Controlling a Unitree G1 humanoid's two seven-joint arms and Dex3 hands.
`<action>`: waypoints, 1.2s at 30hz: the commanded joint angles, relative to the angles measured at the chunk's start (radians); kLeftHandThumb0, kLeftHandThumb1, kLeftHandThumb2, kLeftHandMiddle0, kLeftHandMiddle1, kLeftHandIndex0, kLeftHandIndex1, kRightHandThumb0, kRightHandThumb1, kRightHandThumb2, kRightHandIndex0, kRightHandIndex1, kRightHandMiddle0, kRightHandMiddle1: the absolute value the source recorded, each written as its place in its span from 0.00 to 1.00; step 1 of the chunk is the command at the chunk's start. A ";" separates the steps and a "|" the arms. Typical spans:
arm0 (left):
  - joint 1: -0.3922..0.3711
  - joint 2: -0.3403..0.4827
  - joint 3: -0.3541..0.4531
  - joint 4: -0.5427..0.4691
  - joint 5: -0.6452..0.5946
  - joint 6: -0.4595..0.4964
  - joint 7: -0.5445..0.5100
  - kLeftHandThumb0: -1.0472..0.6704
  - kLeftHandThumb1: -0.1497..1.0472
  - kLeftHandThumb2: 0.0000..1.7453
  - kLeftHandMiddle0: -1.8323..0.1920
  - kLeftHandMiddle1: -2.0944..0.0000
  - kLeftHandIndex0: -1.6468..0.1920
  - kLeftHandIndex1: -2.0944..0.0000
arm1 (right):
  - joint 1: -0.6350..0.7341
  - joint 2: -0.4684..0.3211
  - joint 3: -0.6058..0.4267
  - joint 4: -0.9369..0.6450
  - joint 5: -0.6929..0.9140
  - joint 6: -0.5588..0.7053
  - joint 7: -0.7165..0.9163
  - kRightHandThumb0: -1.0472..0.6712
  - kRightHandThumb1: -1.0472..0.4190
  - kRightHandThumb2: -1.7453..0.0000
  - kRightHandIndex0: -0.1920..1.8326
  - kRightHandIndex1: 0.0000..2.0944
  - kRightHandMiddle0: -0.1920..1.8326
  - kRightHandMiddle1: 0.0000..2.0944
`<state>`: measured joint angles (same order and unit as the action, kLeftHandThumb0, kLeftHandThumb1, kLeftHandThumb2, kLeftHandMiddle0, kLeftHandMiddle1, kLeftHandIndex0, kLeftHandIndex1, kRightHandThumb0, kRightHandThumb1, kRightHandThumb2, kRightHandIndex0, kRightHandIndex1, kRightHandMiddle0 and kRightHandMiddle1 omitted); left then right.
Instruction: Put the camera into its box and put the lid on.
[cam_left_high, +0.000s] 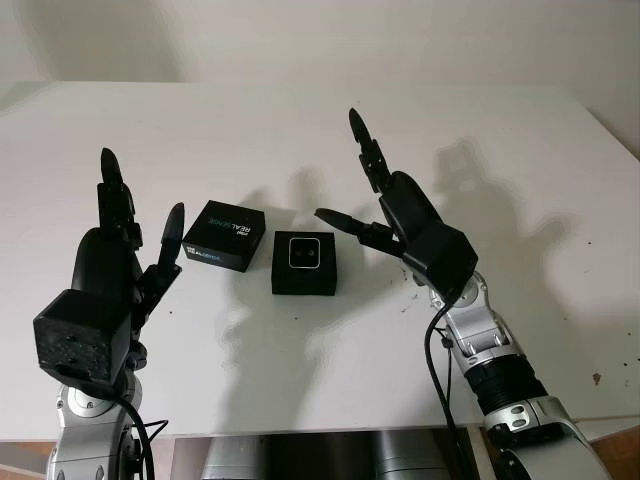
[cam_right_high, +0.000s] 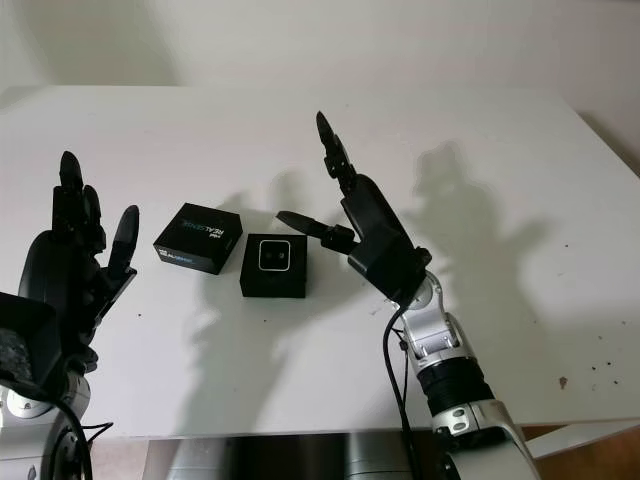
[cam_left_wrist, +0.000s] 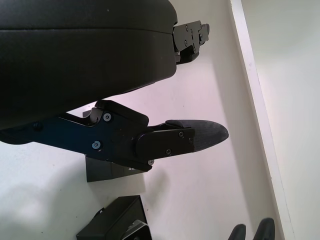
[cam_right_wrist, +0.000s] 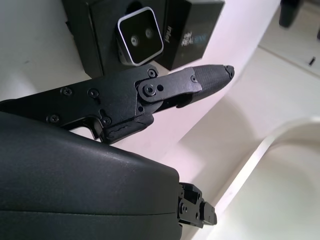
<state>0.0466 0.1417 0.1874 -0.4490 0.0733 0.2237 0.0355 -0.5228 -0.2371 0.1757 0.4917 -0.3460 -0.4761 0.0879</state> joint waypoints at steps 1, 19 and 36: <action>-0.003 -0.003 -0.003 -0.013 -0.002 -0.001 0.000 0.26 1.00 0.27 0.99 0.98 1.00 1.00 | 0.025 -0.038 0.050 -0.034 -0.082 -0.068 -0.028 0.16 0.00 0.83 0.00 0.00 0.00 0.00; -0.002 -0.008 -0.005 -0.012 -0.004 -0.002 0.004 0.26 1.00 0.27 1.00 0.97 1.00 1.00 | 0.001 -0.105 0.256 -0.094 -0.453 -0.052 -0.110 0.10 0.00 0.65 0.01 0.02 0.02 0.02; 0.009 -0.004 -0.011 -0.011 0.005 -0.010 0.006 0.26 1.00 0.28 0.99 0.97 1.00 1.00 | -0.103 -0.073 0.311 0.048 -0.435 0.030 -0.084 0.10 0.00 0.66 0.00 0.02 0.01 0.02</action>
<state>0.0490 0.1387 0.1788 -0.4488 0.0755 0.2221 0.0391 -0.6032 -0.3189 0.4885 0.5303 -0.8030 -0.4377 -0.0082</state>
